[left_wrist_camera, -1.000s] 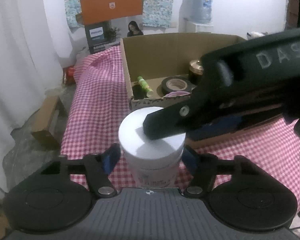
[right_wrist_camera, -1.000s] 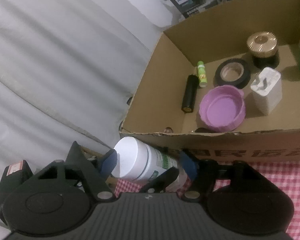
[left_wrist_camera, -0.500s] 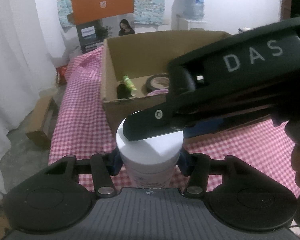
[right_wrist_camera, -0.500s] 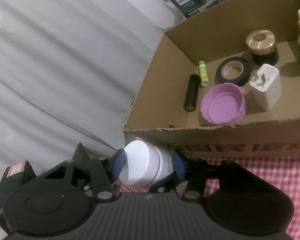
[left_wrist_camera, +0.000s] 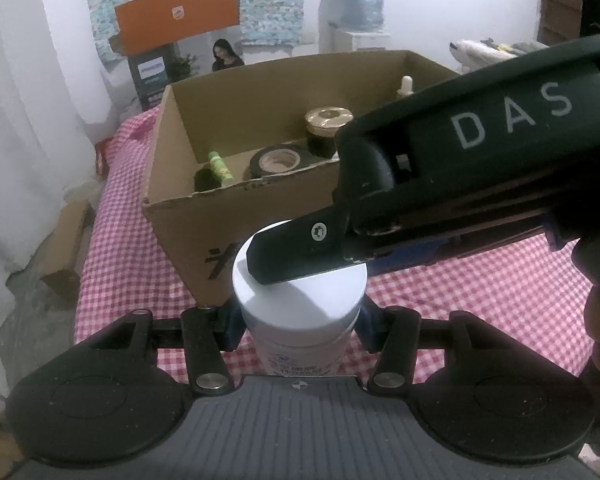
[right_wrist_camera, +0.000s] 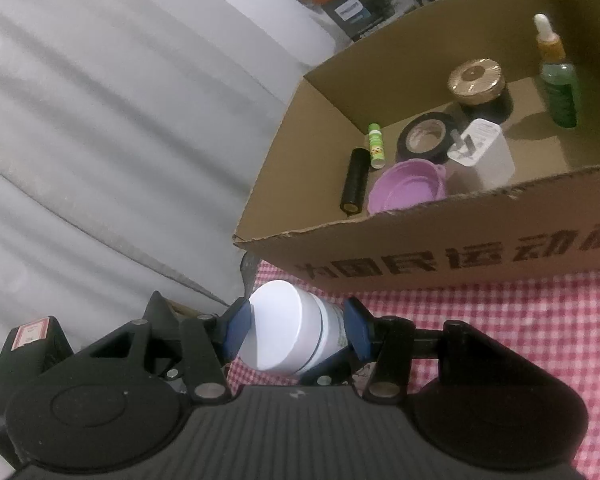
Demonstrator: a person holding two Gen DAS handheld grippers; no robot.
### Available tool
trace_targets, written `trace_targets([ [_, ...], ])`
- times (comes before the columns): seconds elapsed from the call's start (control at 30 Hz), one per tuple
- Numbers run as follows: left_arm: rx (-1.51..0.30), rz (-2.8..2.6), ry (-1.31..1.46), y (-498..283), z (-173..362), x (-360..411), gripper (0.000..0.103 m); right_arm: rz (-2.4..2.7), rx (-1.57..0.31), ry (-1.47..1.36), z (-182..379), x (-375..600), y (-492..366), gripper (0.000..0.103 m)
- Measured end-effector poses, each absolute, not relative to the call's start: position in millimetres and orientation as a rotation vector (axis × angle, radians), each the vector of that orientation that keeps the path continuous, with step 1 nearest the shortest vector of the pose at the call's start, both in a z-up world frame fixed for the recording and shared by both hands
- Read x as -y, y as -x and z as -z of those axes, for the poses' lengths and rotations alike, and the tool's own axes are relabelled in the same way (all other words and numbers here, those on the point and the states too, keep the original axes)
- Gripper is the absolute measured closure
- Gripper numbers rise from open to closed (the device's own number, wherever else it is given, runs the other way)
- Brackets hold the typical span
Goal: Organize rigid objects
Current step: 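Carry the white jar into the box and open the right gripper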
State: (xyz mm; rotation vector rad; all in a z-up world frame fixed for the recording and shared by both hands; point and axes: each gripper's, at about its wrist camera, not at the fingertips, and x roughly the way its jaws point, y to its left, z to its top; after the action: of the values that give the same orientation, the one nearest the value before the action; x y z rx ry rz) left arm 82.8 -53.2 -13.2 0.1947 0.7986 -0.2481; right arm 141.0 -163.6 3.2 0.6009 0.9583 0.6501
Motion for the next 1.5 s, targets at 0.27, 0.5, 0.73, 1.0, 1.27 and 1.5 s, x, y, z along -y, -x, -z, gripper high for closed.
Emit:
trace_targets([
  [0.27,-0.769,0.248,-0.225,-70.9,-5.1,62.8,0.05,-0.668,-0.925,-0.614,-9.1,172.9,-129.4,0.048],
  [0.5,-0.668,0.277,-0.273,-58.6,-52.1,67.6,0.05,-0.724,-0.808,-0.594,-50.7,182.5,-112.5,0.048],
  [0.73,-0.591,0.349,-0.3,-75.9,-95.2,87.0,0.05,-0.728,-0.674,-0.556,-101.4,204.1,-116.3,0.048],
  [1.0,-0.628,0.46,-0.272,-130.5,-102.4,124.8,0.05,-0.652,-0.627,-0.574,-121.3,248.6,-148.6,0.048],
  [1.27,-0.757,0.508,-0.281,-170.2,-60.6,165.1,0.05,-0.561,-0.718,-0.656,-76.4,287.3,-194.6,0.048],
  [1.5,-0.844,0.527,-0.291,-190.8,-29.5,181.6,0.05,-0.503,-0.788,-0.682,-39.1,304.6,-216.8,0.048],
])
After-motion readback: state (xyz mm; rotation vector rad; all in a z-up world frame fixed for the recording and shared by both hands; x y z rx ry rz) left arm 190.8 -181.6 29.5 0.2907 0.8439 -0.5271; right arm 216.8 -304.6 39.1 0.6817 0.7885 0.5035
